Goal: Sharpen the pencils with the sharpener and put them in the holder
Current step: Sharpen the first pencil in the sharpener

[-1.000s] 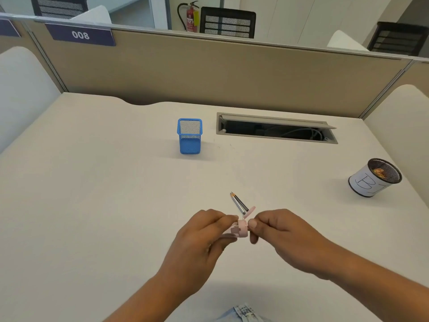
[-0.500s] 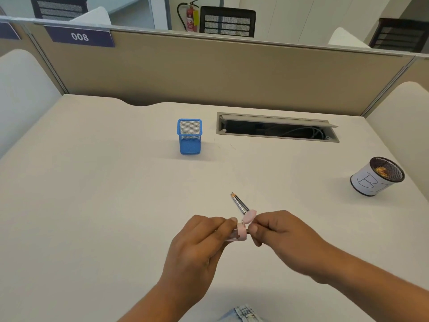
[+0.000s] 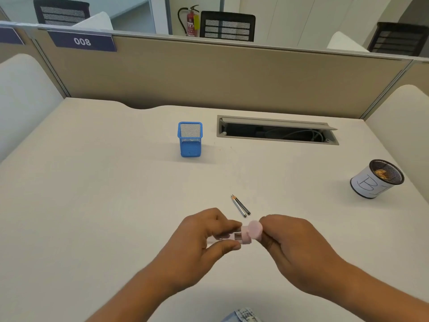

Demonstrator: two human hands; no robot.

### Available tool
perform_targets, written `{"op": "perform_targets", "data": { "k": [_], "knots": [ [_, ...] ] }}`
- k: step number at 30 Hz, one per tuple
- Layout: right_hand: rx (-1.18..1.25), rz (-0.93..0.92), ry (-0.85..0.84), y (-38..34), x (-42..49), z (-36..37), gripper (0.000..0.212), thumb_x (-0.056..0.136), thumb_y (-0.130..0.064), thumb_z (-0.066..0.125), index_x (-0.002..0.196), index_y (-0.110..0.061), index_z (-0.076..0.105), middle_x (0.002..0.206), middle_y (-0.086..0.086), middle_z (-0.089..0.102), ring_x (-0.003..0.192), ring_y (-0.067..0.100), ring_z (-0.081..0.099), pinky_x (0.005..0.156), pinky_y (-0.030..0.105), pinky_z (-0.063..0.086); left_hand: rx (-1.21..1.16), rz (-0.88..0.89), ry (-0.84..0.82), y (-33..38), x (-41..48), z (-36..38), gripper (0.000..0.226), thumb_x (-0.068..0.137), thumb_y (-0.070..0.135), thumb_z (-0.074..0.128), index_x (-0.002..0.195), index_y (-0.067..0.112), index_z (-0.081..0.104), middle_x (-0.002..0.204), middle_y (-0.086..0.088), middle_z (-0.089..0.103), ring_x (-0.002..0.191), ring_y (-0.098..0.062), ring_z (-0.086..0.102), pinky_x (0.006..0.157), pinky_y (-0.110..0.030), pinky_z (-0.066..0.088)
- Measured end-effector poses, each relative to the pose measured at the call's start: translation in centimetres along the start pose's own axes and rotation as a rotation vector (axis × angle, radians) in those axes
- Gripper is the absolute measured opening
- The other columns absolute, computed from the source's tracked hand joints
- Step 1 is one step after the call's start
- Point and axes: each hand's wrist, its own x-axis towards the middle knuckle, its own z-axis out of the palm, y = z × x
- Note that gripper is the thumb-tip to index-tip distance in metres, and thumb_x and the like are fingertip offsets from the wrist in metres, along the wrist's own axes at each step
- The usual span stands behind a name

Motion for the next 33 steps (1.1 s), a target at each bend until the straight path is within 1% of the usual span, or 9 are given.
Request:
{"op": "perform_targets", "data": {
  "k": [3, 5, 11, 13, 16, 19, 24, 30, 33],
  "knots": [
    [0.591, 0.449, -0.186, -0.5, 0.3, -0.1, 0.042, 0.100, -0.033, 0.048, 0.060, -0.021, 0.045, 0.049, -0.010, 0.031, 0.047, 0.011, 0.023, 0.046, 0.023, 0.021, 0.166, 0.126, 0.021, -0.4, -0.4, 0.8, 0.027, 0.088, 0.030, 0.067, 0.116, 0.030, 0.068, 0.095, 0.018, 0.057, 0.087, 0.002, 0.057, 0.074, -0.004, 0.037],
    [0.735, 0.561, -0.307, -0.5, 0.4, -0.5, 0.042, 0.100, -0.031, 0.049, 0.059, -0.021, 0.047, 0.052, -0.008, 0.027, 0.049, 0.013, 0.018, 0.048, 0.024, 0.017, 0.179, 0.133, 0.004, -0.5, -0.4, 1.2, 0.029, 0.089, 0.031, 0.065, 0.117, 0.030, 0.067, 0.097, 0.020, 0.055, 0.087, 0.002, 0.055, 0.075, -0.005, 0.038],
    [0.128, 0.015, -0.088, 0.2, 0.1, -1.8, 0.031, 0.099, -0.049, 0.038, 0.088, -0.027, 0.058, 0.070, -0.016, 0.050, 0.063, 0.007, 0.043, 0.057, 0.018, 0.036, -0.040, 0.029, 0.054, -0.3, -0.4, 0.8, 0.025, 0.087, 0.033, 0.067, 0.111, 0.030, 0.072, 0.088, 0.015, 0.060, 0.086, -0.008, 0.062, 0.072, -0.007, 0.039],
    [-0.119, -0.159, 0.006, 0.6, 0.3, -1.7, 0.029, 0.100, -0.042, 0.038, 0.088, -0.024, 0.058, 0.073, -0.014, 0.046, 0.063, 0.007, 0.034, 0.056, 0.021, 0.032, -0.068, 0.021, 0.059, -0.1, -0.5, 0.7, 0.024, 0.086, 0.032, 0.067, 0.110, 0.031, 0.073, 0.086, 0.014, 0.059, 0.083, -0.009, 0.061, 0.072, -0.008, 0.039],
    [-0.142, -0.198, 0.062, 0.9, 0.4, -1.2, 0.029, 0.100, -0.036, 0.041, 0.079, -0.020, 0.053, 0.067, -0.010, 0.041, 0.061, 0.008, 0.027, 0.052, 0.023, 0.025, -0.085, 0.025, 0.080, 0.2, -0.5, 0.7, 0.024, 0.086, 0.030, 0.067, 0.110, 0.031, 0.072, 0.086, 0.014, 0.058, 0.084, -0.010, 0.060, 0.072, -0.009, 0.040],
    [0.185, 0.008, 0.027, 0.1, 0.8, -1.0, 0.033, 0.100, -0.034, 0.047, 0.068, -0.025, 0.050, 0.058, -0.013, 0.040, 0.054, 0.008, 0.035, 0.050, 0.018, 0.028, -0.052, 0.060, 0.128, 0.2, -0.3, 1.0, 0.024, 0.089, 0.028, 0.065, 0.112, 0.030, 0.070, 0.089, 0.014, 0.056, 0.086, -0.009, 0.059, 0.074, -0.010, 0.041],
    [0.878, 0.602, -0.274, -0.3, 1.5, -1.3, 0.032, 0.091, -0.023, 0.058, 0.061, -0.014, 0.058, 0.054, -0.002, 0.023, 0.052, 0.017, 0.016, 0.046, 0.021, 0.017, 0.080, 0.126, 0.109, -0.3, -0.5, 1.8, 0.026, 0.093, 0.034, 0.056, 0.118, 0.030, 0.062, 0.096, 0.013, 0.052, 0.085, -0.007, 0.055, 0.072, -0.015, 0.044],
    [0.368, 0.156, -0.089, 0.2, 0.7, -1.4, 0.036, 0.096, -0.052, 0.047, 0.087, -0.024, 0.069, 0.065, -0.011, 0.052, 0.056, 0.007, 0.040, 0.053, 0.019, 0.033, -0.016, 0.042, 0.108, -0.3, -0.3, 1.1, 0.024, 0.090, 0.038, 0.061, 0.112, 0.034, 0.068, 0.090, 0.017, 0.055, 0.087, -0.009, 0.059, 0.073, -0.013, 0.043],
    [-0.013, -0.110, 0.032, 0.9, 0.5, -1.2, 0.025, 0.099, -0.038, 0.044, 0.092, -0.024, 0.062, 0.073, -0.016, 0.046, 0.063, 0.005, 0.035, 0.057, 0.019, 0.031, -0.064, 0.007, 0.110, 0.0, -0.3, 0.8, 0.024, 0.087, 0.030, 0.064, 0.110, 0.031, 0.071, 0.088, 0.014, 0.056, 0.086, -0.008, 0.059, 0.073, -0.005, 0.038]
  ]
}}
